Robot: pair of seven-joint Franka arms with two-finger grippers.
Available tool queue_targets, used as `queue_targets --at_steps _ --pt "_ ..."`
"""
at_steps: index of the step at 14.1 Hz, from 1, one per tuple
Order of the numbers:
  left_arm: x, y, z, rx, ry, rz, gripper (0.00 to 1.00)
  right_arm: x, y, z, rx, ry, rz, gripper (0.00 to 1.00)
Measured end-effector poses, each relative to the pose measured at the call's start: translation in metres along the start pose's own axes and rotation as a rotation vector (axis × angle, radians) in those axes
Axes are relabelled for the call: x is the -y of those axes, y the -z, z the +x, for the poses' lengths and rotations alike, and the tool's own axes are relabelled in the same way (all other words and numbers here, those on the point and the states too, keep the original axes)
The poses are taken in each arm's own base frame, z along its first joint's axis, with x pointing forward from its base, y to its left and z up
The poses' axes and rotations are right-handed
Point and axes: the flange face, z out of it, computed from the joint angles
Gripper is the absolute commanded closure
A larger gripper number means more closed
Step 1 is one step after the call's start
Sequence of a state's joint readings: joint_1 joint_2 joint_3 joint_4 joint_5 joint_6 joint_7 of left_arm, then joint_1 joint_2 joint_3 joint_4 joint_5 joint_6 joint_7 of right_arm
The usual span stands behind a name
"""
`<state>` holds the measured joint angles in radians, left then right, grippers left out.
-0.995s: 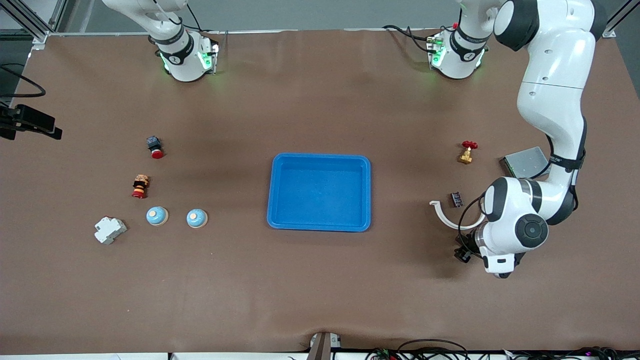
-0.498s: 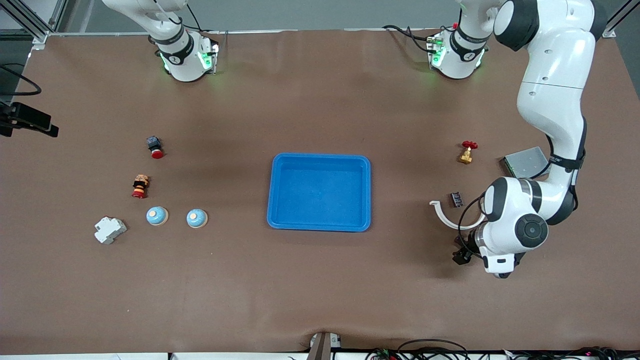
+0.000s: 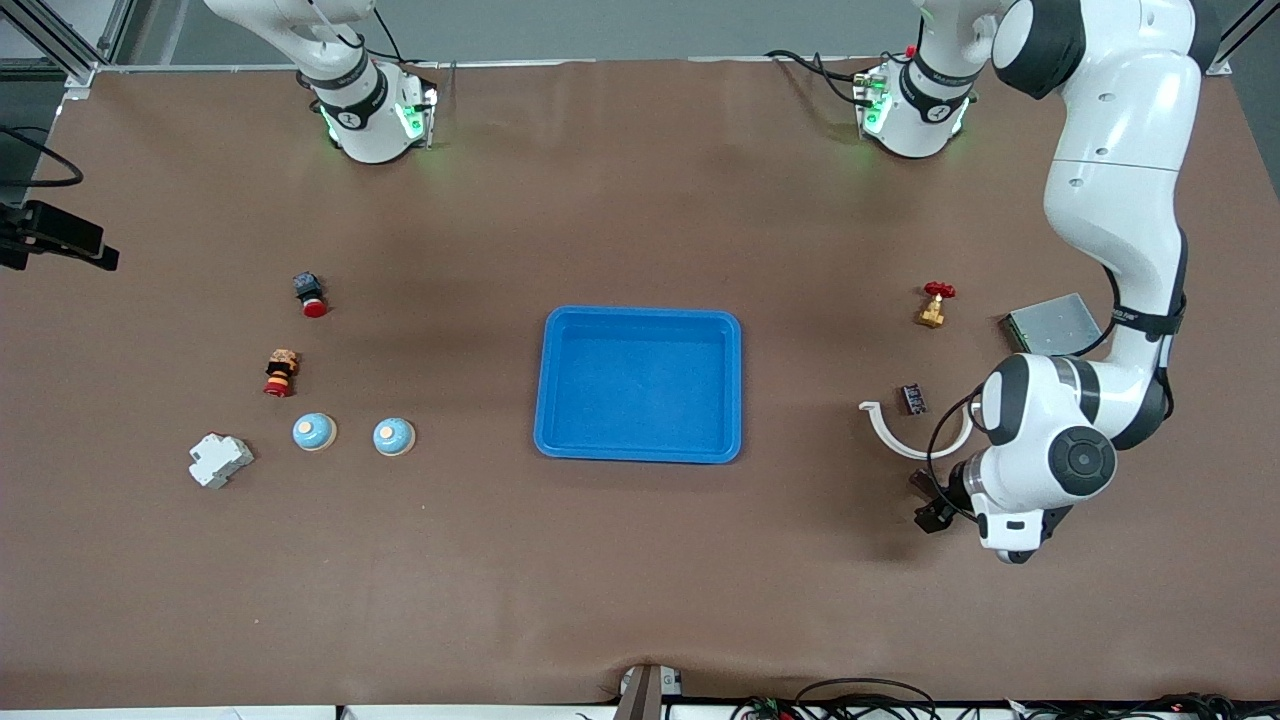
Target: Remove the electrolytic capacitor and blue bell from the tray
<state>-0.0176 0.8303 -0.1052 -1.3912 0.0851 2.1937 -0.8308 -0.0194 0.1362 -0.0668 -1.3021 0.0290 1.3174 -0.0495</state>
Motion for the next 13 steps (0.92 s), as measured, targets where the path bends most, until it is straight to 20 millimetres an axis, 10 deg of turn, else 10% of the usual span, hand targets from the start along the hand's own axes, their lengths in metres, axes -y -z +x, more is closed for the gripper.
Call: queue_targets --at_steps 8,13 --pt "0.113 0.098 0.069 0.084 -0.447 0.059 0.00 -0.001 -0.009 -0.006 0.019 -0.001 0.005 0.00" --pt "0.133 0.226 0.025 0.138 -0.521 0.099 0.00 0.000 -0.001 -0.009 -0.027 0.002 0.005 0.00"
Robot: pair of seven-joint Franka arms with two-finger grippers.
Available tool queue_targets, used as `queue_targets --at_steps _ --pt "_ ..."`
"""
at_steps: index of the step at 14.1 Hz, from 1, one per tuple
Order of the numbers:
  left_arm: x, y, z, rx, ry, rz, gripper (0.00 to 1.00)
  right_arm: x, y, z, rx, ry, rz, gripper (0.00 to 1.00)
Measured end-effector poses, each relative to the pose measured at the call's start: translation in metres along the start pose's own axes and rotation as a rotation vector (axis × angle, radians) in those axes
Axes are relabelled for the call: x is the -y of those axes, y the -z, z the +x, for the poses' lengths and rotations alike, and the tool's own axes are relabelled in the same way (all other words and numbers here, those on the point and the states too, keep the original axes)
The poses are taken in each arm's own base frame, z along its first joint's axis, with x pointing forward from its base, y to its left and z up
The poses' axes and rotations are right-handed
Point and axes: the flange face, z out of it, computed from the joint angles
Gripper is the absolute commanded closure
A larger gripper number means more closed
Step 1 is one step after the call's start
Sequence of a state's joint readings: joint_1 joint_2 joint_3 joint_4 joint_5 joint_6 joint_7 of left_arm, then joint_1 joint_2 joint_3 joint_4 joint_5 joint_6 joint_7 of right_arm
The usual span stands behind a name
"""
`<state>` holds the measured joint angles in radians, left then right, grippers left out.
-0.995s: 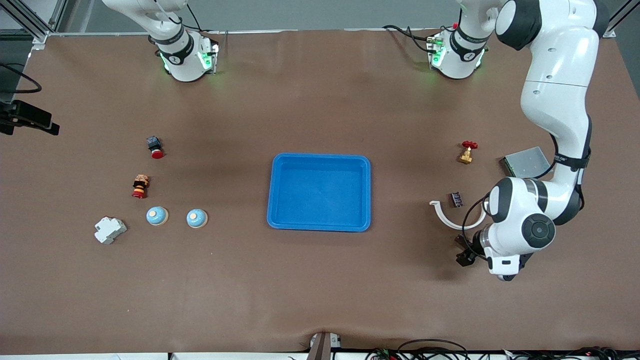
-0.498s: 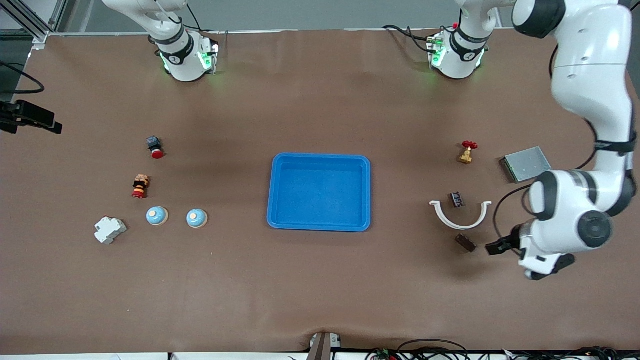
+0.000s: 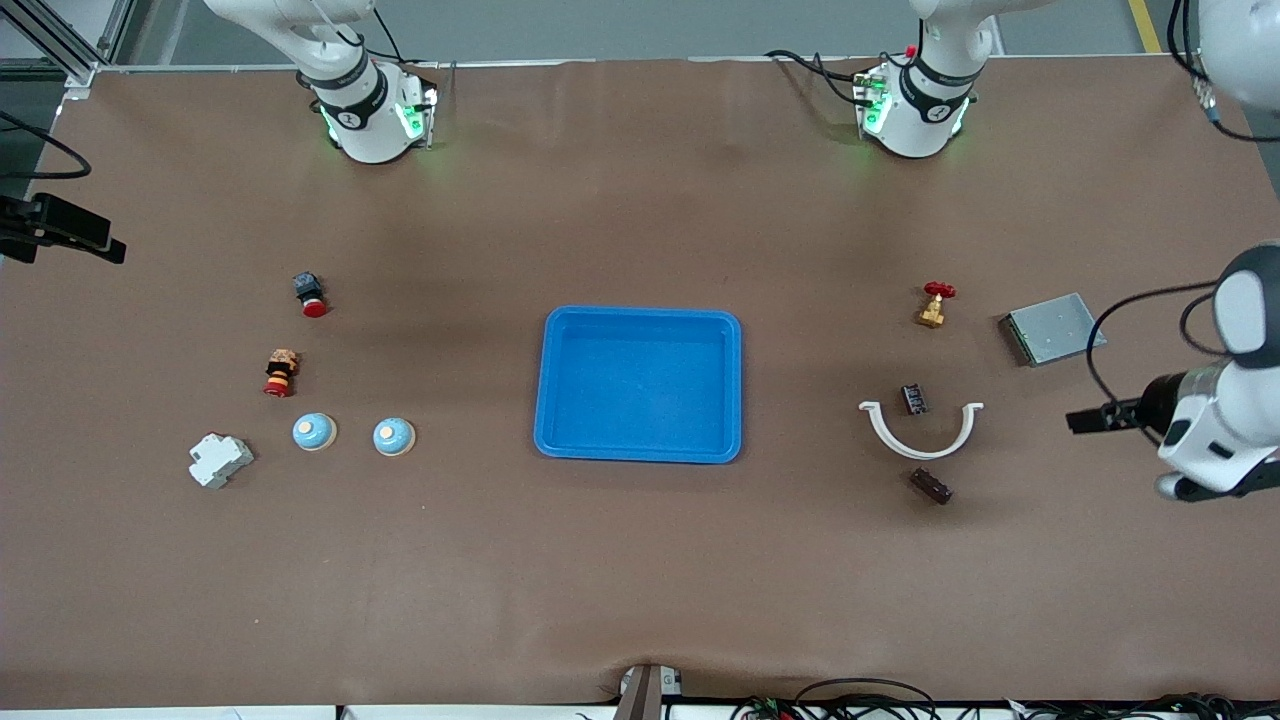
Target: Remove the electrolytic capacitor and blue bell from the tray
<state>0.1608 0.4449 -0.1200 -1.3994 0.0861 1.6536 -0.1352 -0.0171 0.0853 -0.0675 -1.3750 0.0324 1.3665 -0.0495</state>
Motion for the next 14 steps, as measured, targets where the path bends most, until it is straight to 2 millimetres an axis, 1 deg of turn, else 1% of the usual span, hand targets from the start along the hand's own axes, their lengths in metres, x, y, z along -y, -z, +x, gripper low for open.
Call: queue_targets --at_steps 2,3,5,8,10,11,13,14 --pt "-0.009 0.042 -0.031 0.008 -0.019 0.008 0.00 0.001 0.008 -0.001 -0.044 0.003 -0.001 0.00" --pt "-0.016 0.058 -0.044 0.009 -0.032 0.010 0.00 0.003 0.011 -0.003 -0.054 0.005 -0.001 0.00" --pt "-0.031 0.085 -0.069 0.006 -0.062 0.013 0.00 0.004 0.015 -0.006 -0.064 0.008 -0.001 0.00" --pt "-0.056 0.120 -0.105 -0.010 -0.108 0.005 0.00 0.005 0.016 -0.006 -0.067 0.009 0.000 0.00" --pt "-0.076 0.137 -0.127 -0.014 -0.147 0.012 0.00 0.005 0.015 -0.006 -0.066 0.010 0.007 0.00" --pt "-0.090 0.140 -0.137 -0.008 -0.170 0.017 0.00 0.006 0.014 -0.006 -0.064 0.010 0.011 0.00" --pt "-0.110 0.138 -0.145 0.004 -0.197 0.023 0.00 0.006 0.010 -0.005 -0.058 0.010 0.017 0.00" --pt "-0.115 0.137 -0.147 0.006 -0.204 0.024 0.00 0.006 0.009 -0.005 -0.055 0.010 0.019 0.00"
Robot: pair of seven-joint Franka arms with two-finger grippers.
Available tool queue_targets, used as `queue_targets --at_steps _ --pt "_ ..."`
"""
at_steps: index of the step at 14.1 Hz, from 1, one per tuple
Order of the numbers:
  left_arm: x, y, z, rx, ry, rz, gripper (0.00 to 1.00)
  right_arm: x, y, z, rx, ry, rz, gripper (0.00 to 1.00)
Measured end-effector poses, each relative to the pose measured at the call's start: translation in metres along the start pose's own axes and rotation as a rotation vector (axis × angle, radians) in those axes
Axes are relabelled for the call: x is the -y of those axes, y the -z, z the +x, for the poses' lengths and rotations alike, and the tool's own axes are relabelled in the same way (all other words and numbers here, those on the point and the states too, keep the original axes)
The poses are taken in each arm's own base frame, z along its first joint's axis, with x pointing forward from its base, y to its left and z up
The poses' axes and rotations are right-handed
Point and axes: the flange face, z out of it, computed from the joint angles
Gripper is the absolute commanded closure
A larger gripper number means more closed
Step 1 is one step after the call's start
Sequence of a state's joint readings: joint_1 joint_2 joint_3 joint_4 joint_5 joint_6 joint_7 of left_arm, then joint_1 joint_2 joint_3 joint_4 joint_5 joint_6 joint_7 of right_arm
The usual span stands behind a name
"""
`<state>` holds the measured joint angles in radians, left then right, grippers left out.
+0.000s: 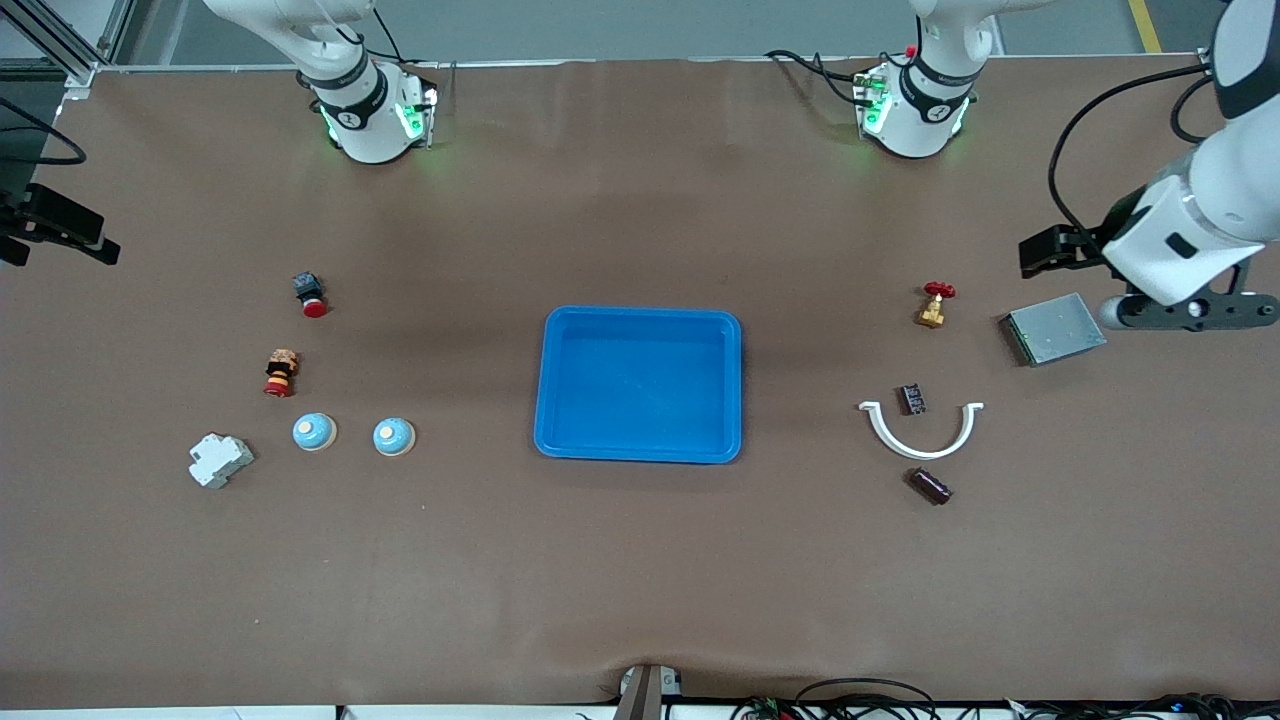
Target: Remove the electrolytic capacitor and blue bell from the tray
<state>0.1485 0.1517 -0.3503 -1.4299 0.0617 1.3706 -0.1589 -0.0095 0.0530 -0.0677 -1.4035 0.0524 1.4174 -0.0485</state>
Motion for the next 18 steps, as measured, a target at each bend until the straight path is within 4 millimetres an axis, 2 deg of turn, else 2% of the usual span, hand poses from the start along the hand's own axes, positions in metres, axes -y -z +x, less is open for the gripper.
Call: queue_targets --at_steps 6,15,18 --pt "0.011 0.000 0.001 0.001 0.017 -0.011 0.00 0.000 0.001 0.000 -0.010 -0.017 0.001 0.00" --pt "0.010 0.002 0.001 -0.004 0.017 -0.013 0.00 -0.003 0.004 0.000 -0.047 -0.023 0.001 0.00" --pt "0.017 0.001 0.003 -0.002 0.032 -0.010 0.00 -0.004 0.000 -0.008 -0.076 -0.024 0.002 0.00"
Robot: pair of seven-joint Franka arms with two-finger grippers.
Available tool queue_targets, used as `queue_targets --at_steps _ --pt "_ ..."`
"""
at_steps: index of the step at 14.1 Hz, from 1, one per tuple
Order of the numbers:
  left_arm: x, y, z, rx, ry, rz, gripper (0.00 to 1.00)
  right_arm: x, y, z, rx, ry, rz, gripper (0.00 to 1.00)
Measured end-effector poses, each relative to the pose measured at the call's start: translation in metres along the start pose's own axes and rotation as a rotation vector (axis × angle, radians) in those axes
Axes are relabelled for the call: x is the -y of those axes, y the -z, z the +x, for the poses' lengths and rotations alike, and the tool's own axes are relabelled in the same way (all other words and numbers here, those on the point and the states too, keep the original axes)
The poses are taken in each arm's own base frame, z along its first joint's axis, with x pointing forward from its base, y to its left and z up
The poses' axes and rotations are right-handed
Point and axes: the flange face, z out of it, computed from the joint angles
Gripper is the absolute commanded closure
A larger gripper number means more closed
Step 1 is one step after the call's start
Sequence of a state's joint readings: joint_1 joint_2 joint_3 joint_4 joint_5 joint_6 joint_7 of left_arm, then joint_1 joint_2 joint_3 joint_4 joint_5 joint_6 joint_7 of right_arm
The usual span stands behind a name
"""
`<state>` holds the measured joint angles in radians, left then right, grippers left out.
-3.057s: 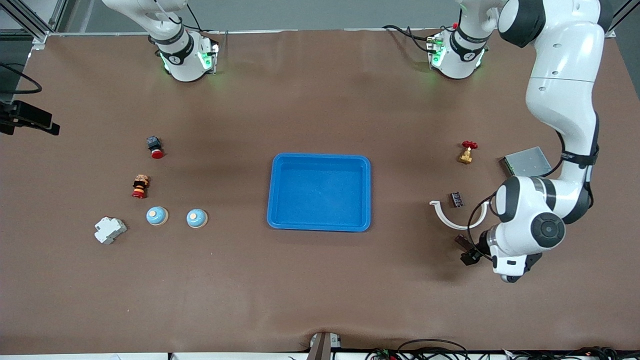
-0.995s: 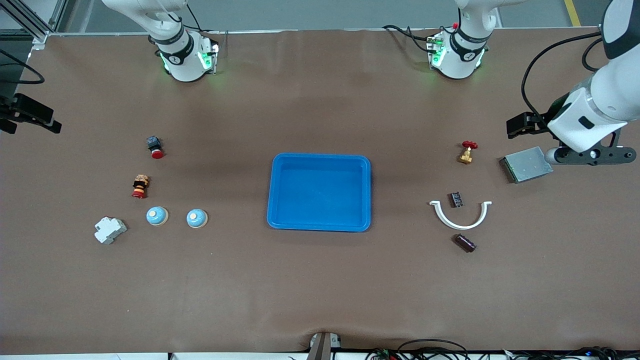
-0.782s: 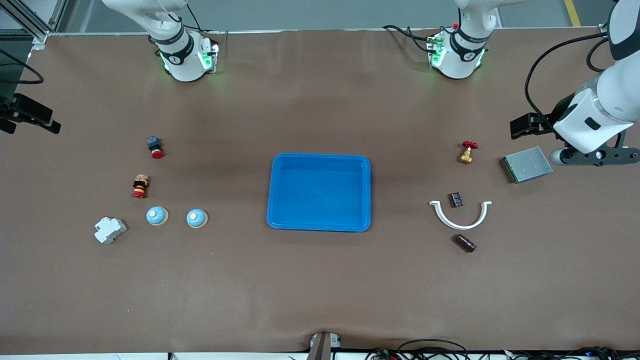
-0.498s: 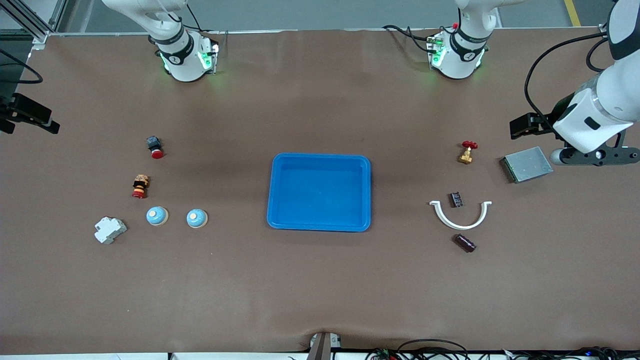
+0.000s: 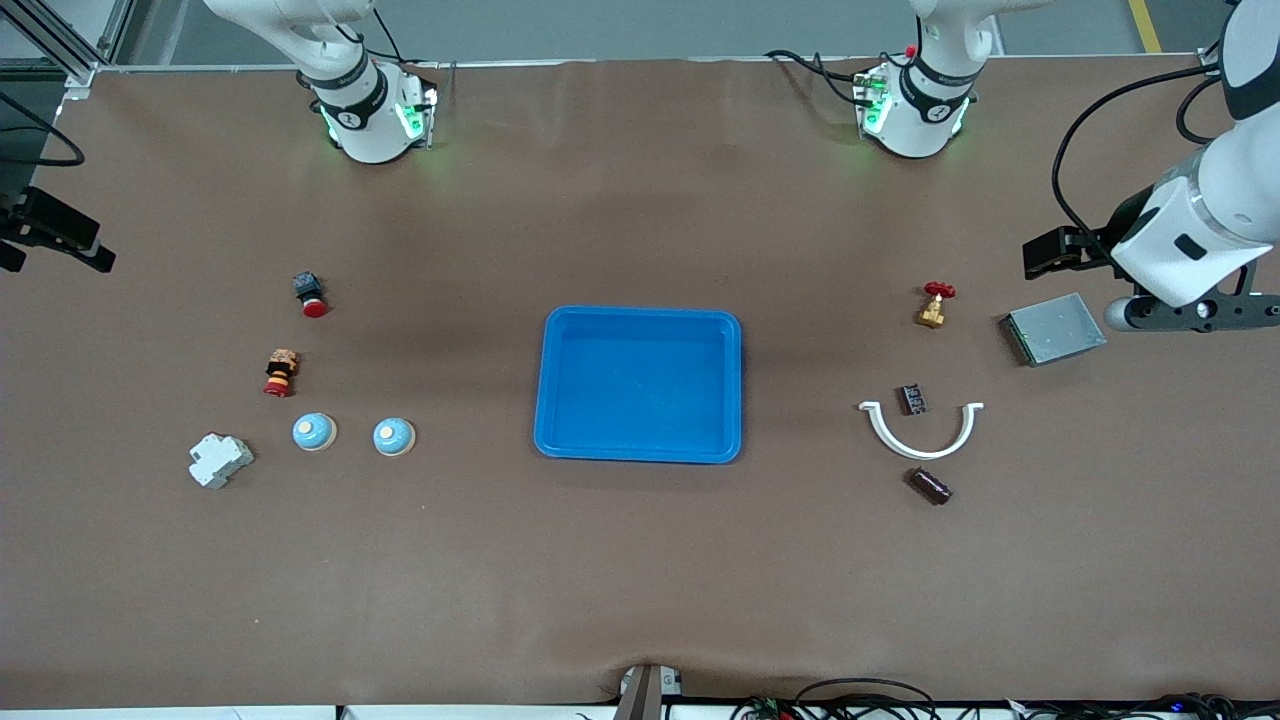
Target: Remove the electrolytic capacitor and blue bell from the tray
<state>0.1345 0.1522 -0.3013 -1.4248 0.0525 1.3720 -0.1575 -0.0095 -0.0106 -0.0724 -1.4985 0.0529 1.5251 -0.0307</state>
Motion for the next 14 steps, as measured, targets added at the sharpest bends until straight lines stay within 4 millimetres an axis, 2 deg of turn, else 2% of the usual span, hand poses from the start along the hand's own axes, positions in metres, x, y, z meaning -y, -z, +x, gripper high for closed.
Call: queue_targets --at_steps 5,9,14 --pt "0.006 -0.005 0.005 0.007 0.030 0.029 0.00 0.005 0.001 -0.006 0.000 0.015 -0.025 0.00" --pt "0.006 -0.006 0.005 0.007 0.036 0.039 0.00 0.003 0.003 -0.007 -0.004 0.012 -0.029 0.00" --pt "0.015 -0.006 0.007 0.005 0.054 0.021 0.00 0.001 0.004 -0.010 0.007 0.008 -0.030 0.00"
